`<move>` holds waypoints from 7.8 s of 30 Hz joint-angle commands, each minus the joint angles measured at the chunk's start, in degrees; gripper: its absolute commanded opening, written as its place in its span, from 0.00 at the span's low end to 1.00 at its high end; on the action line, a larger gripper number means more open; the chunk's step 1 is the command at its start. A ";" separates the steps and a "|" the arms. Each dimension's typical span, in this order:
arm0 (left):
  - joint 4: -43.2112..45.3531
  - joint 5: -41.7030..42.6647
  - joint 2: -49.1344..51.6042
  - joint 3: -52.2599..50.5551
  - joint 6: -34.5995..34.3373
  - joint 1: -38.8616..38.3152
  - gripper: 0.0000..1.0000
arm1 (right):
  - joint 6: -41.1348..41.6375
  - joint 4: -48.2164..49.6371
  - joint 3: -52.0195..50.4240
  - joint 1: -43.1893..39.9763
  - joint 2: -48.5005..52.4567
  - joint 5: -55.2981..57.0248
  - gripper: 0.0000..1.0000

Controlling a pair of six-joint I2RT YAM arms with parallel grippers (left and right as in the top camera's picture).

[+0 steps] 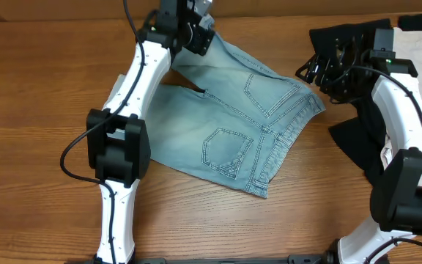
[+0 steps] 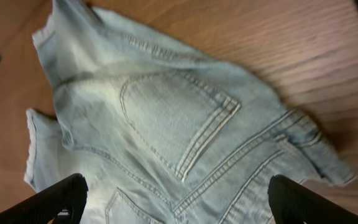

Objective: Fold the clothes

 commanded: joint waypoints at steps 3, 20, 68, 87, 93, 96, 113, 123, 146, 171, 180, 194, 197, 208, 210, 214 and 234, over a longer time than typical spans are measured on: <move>3.91 0.39 0.24 -5.86 1.55 0.07 0.94 | -1.99 -0.68 1.25 2.40 -0.07 3.26 0.97; -4.26 -3.19 6.60 -7.13 -4.00 0.39 0.86 | -1.99 -1.07 1.25 6.08 -0.07 6.16 0.97; -38.03 -5.60 7.72 21.49 -10.03 10.99 0.89 | -2.64 9.51 -2.21 14.75 -0.04 11.61 0.99; -23.74 -5.62 7.74 1.60 -6.01 10.05 0.04 | -2.58 8.41 -3.10 14.75 -0.04 12.37 0.99; -8.70 -5.60 7.74 -4.72 -8.17 10.05 0.04 | -2.54 9.75 -6.08 14.75 -0.04 12.39 0.99; -3.93 -5.57 7.74 -5.49 -9.62 10.01 0.04 | -0.94 11.76 -7.13 14.75 -0.04 12.44 0.99; -25.40 -6.03 7.30 22.93 -16.76 9.97 0.63 | -1.95 33.46 -9.57 14.80 8.59 10.47 0.99; -49.37 -5.97 7.30 46.82 -16.96 9.86 0.77 | -1.97 41.81 -9.57 14.82 16.06 7.52 0.79; -57.46 -5.81 7.30 48.19 -18.67 9.86 0.76 | 1.73 46.16 4.31 13.05 21.70 5.35 0.04; -67.89 -7.17 -4.66 57.70 -24.81 8.57 1.00 | -3.54 -15.50 33.18 8.33 -2.75 14.29 1.00; -67.89 -0.57 -17.05 53.88 -30.64 6.88 1.00 | 5.79 -34.51 33.18 8.63 -19.19 18.84 1.00; -67.87 -25.88 -48.74 -5.40 -60.92 -2.47 1.00 | 16.04 -47.17 24.87 12.87 -26.10 24.20 1.00; -67.82 -31.04 -54.47 -20.26 -79.60 -2.01 1.00 | 21.40 -43.10 16.52 13.84 -26.05 26.56 1.00; -46.10 -28.83 -61.11 -63.45 -124.32 0.96 1.00 | 44.46 -17.33 -9.94 13.75 -25.73 26.67 1.00; -40.11 -26.49 -60.78 -68.39 -125.85 1.62 1.00 | 44.09 -13.22 -12.70 13.97 -25.73 26.69 1.00; -29.94 -20.79 -60.72 -76.98 -124.34 4.04 1.00 | 34.58 -7.61 -16.33 14.14 -25.38 23.89 1.00; -20.09 -19.71 -60.76 -80.48 -97.59 19.56 0.87 | 25.90 -4.76 -16.44 23.82 -17.05 22.60 1.00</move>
